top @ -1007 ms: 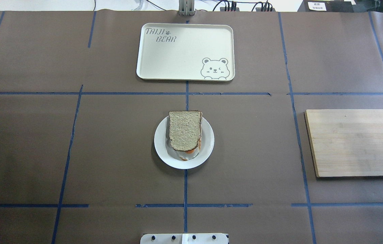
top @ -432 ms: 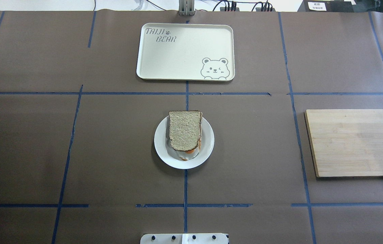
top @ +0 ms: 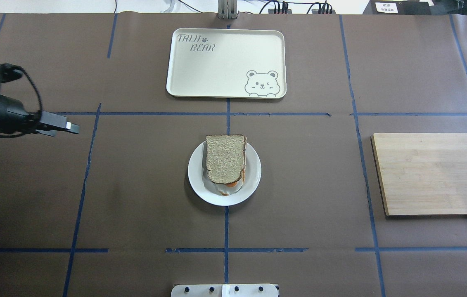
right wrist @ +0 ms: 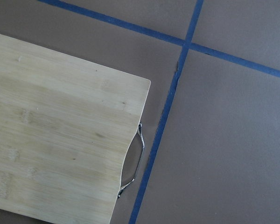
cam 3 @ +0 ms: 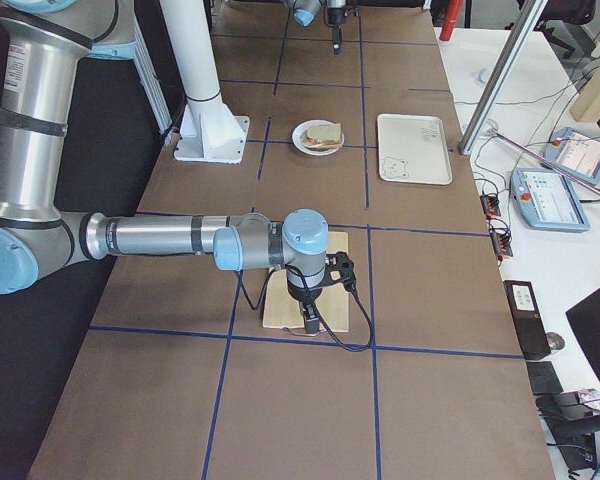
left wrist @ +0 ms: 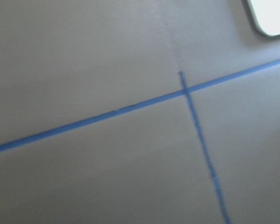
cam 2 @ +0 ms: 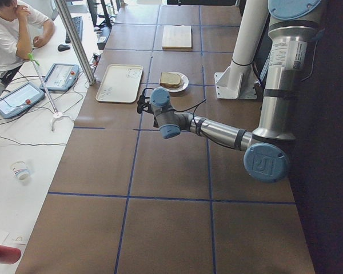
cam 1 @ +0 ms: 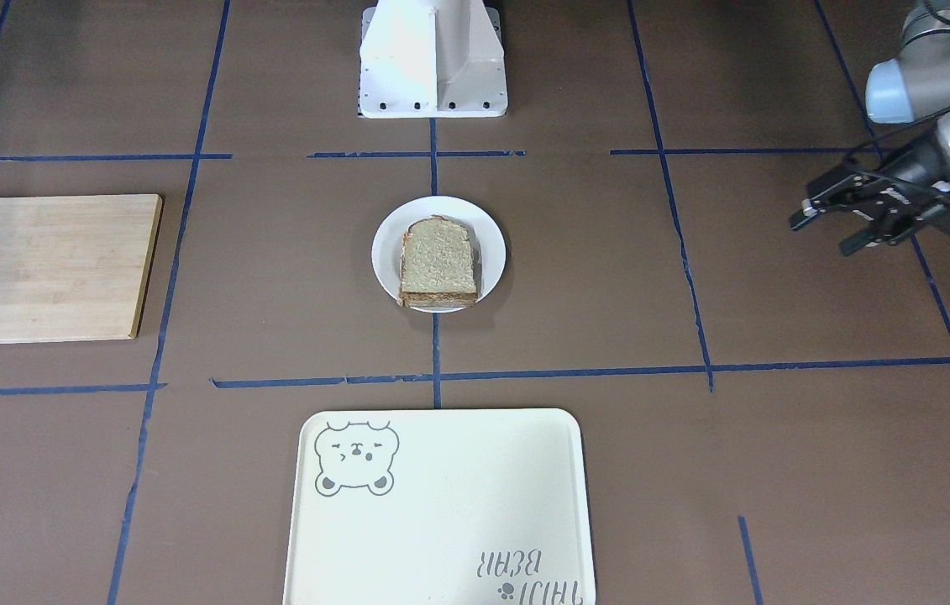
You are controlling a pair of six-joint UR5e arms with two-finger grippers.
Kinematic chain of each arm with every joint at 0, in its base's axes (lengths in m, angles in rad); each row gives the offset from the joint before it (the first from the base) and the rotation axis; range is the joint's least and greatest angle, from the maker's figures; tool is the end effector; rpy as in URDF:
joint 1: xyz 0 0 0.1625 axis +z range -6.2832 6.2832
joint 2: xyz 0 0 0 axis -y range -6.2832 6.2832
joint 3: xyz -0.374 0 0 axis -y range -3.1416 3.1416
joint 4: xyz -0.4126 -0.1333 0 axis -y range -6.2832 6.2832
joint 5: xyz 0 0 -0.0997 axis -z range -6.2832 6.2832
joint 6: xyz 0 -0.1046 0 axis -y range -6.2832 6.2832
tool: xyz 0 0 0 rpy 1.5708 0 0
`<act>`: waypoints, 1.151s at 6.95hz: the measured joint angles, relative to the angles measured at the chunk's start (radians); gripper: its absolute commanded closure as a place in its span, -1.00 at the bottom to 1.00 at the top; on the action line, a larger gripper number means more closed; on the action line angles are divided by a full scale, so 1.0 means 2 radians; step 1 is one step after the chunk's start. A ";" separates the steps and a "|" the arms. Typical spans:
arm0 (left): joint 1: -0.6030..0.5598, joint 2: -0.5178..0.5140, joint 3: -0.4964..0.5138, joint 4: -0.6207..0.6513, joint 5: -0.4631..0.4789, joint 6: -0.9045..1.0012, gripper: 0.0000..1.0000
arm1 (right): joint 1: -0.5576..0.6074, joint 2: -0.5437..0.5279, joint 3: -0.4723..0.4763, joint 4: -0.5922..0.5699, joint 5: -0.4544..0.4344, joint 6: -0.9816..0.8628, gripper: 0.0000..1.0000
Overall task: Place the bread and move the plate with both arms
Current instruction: 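Reach the left gripper toward the white plate and grip its rim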
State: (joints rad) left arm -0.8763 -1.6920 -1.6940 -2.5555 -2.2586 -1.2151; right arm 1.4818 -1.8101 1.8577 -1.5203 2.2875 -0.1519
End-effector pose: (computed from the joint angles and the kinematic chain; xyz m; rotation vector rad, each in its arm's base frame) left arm 0.3039 -0.4693 0.3671 0.1909 1.2950 -0.0217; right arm 0.0261 -0.4345 0.5749 0.1167 -0.7150 -0.2655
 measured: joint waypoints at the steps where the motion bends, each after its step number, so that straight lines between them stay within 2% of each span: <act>1: 0.062 -0.028 0.001 -0.018 0.071 -0.078 -1.00 | 0.000 0.000 0.000 0.000 0.000 0.000 -1.00; 4: 0.208 -0.081 0.019 -0.086 0.257 -0.226 -0.99 | 0.000 0.000 0.000 0.000 0.000 0.001 -1.00; 6: 0.260 -0.112 0.064 -0.122 0.327 -0.249 -0.58 | 0.000 0.000 -0.001 0.000 0.000 0.001 -1.00; 8: 0.272 -0.128 0.094 -0.142 0.342 -0.252 0.14 | 0.000 0.000 -0.001 0.000 0.002 0.001 -1.00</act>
State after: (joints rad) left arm -0.3323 -1.9480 -1.5064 -2.8387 -1.5743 -1.7200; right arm 1.4818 -1.8101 1.8562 -1.5202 2.2905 -0.1503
